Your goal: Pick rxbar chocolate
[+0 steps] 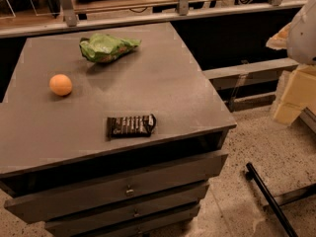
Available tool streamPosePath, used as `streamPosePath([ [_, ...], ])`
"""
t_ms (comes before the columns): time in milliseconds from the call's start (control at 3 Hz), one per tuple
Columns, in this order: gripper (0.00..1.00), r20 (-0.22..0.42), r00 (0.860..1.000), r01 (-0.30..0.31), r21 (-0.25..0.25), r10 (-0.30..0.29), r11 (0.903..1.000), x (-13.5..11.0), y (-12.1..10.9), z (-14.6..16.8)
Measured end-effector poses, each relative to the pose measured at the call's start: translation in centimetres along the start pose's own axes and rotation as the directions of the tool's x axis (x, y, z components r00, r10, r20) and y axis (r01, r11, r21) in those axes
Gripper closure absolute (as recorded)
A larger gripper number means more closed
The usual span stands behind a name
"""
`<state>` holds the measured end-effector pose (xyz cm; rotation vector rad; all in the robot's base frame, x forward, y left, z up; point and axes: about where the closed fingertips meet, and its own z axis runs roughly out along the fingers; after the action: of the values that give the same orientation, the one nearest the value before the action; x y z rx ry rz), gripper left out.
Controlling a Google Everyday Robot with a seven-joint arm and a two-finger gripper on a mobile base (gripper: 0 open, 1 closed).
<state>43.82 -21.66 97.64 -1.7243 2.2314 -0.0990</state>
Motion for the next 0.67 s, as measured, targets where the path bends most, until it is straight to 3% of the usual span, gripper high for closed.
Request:
streamPosePath([
  [333,0.0,0.0,1.0,0.0,0.0,0.0,1.0,0.0,0.0,0.0],
  [667,0.0,0.023,0.999,0.034,-0.01,-0.034,0.9994,-2.0,-0.1,1.0],
])
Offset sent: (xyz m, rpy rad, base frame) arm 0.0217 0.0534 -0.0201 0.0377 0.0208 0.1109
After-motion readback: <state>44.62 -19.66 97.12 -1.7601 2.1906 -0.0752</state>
